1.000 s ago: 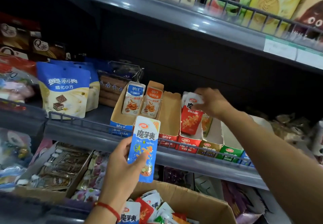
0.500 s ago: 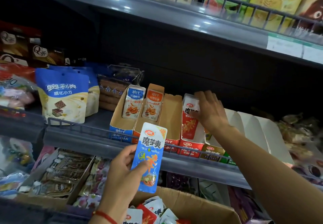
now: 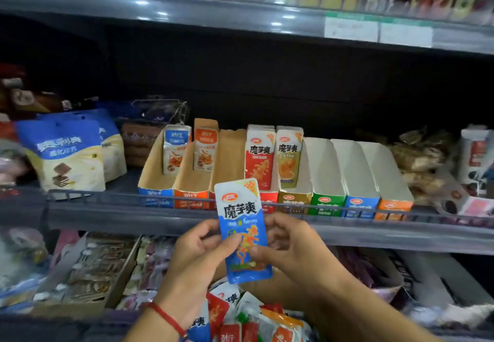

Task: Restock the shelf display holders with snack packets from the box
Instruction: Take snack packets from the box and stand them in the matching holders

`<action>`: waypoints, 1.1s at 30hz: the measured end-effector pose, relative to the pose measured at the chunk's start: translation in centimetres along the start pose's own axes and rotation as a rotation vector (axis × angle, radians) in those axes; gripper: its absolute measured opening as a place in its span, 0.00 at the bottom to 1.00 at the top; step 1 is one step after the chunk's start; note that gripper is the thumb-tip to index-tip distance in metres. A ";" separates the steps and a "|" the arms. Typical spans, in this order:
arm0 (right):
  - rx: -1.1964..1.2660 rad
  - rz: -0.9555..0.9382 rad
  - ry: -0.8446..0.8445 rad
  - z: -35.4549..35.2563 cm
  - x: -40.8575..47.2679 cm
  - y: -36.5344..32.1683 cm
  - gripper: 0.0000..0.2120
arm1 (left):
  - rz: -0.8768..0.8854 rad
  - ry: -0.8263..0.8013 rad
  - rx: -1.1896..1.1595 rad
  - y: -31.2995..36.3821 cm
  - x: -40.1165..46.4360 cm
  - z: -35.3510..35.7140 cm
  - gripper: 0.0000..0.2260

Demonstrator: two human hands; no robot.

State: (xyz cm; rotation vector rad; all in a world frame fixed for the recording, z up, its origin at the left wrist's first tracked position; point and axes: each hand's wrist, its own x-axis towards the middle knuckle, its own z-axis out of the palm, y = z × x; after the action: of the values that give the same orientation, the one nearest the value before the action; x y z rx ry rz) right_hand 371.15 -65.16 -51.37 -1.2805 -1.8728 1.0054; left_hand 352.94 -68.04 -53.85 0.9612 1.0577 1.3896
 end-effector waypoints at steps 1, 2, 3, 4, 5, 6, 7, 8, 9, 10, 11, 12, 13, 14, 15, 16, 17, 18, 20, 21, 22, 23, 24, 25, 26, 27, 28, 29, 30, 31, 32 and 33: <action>-0.009 -0.012 0.057 -0.8 -0.4 0.7 0.12 | 0.002 -0.031 0.037 0.2 0.0 0.9 0.13; -0.044 -0.028 0.113 -1.8 -0.8 1.4 0.10 | 0.016 -0.057 0.087 0.6 0.2 1.7 0.13; -0.060 -0.032 0.152 -3.0 -1.4 2.2 0.10 | 0.048 -0.082 0.153 1.2 0.6 2.6 0.13; -0.056 -0.034 0.180 -4.2 -2.0 2.9 0.10 | 0.099 -0.109 0.234 1.9 1.2 3.4 0.11; -0.024 -0.035 0.204 -5.4 -2.4 3.6 0.10 | 0.161 -0.140 0.334 2.8 1.9 4.3 0.08; 0.013 -0.027 0.239 -6.3 -2.7 4.4 0.09 | 0.220 -0.175 0.438 3.7 2.9 5.4 0.05; 0.038 -0.019 0.303 -7.1 -2.8 5.1 0.09 | 0.267 -0.210 0.521 4.6 4.0 6.8 0.03; 0.053 -0.013 0.399 -7.8 -2.6 5.7 0.08 | 0.300 -0.234 0.571 5.4 5.3 8.5 0.03; 0.069 -0.009 0.519 -8.6 -2.4 6.3 0.08 | 0.326 -0.241 0.582 6.1 6.6 10.4 0.03; 0.092 0.000 0.655 -9.5 -2.3 6.8 0.06 | 0.349 -0.227 0.568 6.8 8.0 12.4 0.04; 0.129 0.008 0.787 -10.5 -2.3 7.4 0.05 | 0.375 -0.211 0.541 7.5 9.5 14.5 0.04; 0.170 0.023 0.901 -11.4 -2.5 8.0 0.03 | 0.399 -0.205 0.516 8.2 11.0 16.4 0.03; 0.215 0.048 0.983 -12.3 -2.7 8.9 0.02 | 0.418 -0.207 0.498 8.9 12.5 18.4 0.02; 0.252 0.080 1.031 -13.0 -3.0 9.7 0.03 | 0.427 -0.202 0.496 9.5 14.0 20.1 0.01; 0.281 0.102 1.058 -13.4 -3.1 10.4 0.03 | 0.429 -0.189 0.508 10.1 15.3 21.7 0.02; 0.310 0.113 1.074 -13.8 -3.2 10.9 0.04 | 0.426 -0.173 0.536 10.6 16.6 23.1 0.02; 0.346 0.116 1.086 -14.1 -3.2 11.3 0.04 | 0.420 -0.158 0.573 10.9 18.0 24.1 0.02; 0.384 0.117 1.091 -14.5 -3.2 11.3 0.04 | 0.415 -0.144 0.628 11.0 19.4 25.0 0.03; 0.435 0.109 1.095 -15.1 -3.0 11.2 0.05 | 0.407 -0.125 0.755 10.8 21.9 26.2 0.06; 0.448 0.102 1.094 -15.4 -2.9 11.2 0.05 | 0.396 -0.124 0.801 10.6 22.9 26.6 0.08; 0.464 0.099 1.091 -15.5 -2.9 11.1 0.05 | 0.377 -0.127 0.829 10.4 23.6 27.0 0.08; 0.481 0.098 1.089 -15.7 -2.8 11.1 0.05 | 0.360 -0.134 0.842 10.3 24.1 27.4 0.08; 0.492 0.099 1.087 -15.8 -2.8 11.0 0.05 | 0.348 -0.139 0.853 10.2 24.6 27.8 0.08; 0.495 0.103 1.082 -15.9 -2.8 10.9 0.05 | 0.344 -0.141 0.872 10.1 24.9 28.2 0.08; 0.489 0.109 1.073 -15.9 -2.8 11.0 0.05 | 0.348 -0.139 0.902 10.0 25.1 28.7 0.08; 0.482 0.111 1.059 -15.9 -2.9 10.9 0.05 | 0.359 -0.133 0.936 10.0 25.3 29.0 0.07; 0.472 0.111 1.040 -16.0 -3.0 10.9 0.05 | 0.371 -0.123 0.965 9.9 25.5 29.3 0.07; 0.465 0.112 1.020 -16.0 -3.1 10.8 0.05 | 0.381 -0.112 0.991 9.8 25.7 29.5 0.07; 0.460 0.112 1.002 -16.0 -3.1 10.7 0.05 | 0.388 -0.105 1.020 9.8 25.9 29.5 0.08; 0.457 0.114 0.989 -16.1 -3.2 10.7 0.04 | 0.404 -0.097 1.056 9.7 26.1 29.5 0.08; 0.455 0.115 0.980 -16.1 -3.2 10.7 0.04 | 0.428 -0.090 1.105 9.8 26.2 29.5 0.07; 0.455 0.119 0.974 -16.1 -3.2 10.7 0.04 | 0.456 -0.088 1.157 9.9 26.3 29.5 0.06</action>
State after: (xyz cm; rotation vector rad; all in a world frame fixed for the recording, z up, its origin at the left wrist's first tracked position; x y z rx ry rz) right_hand 390.42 -62.03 -52.87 -1.2652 -0.7843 0.6151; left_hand 376.27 -39.58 -36.47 2.1754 1.6707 0.9761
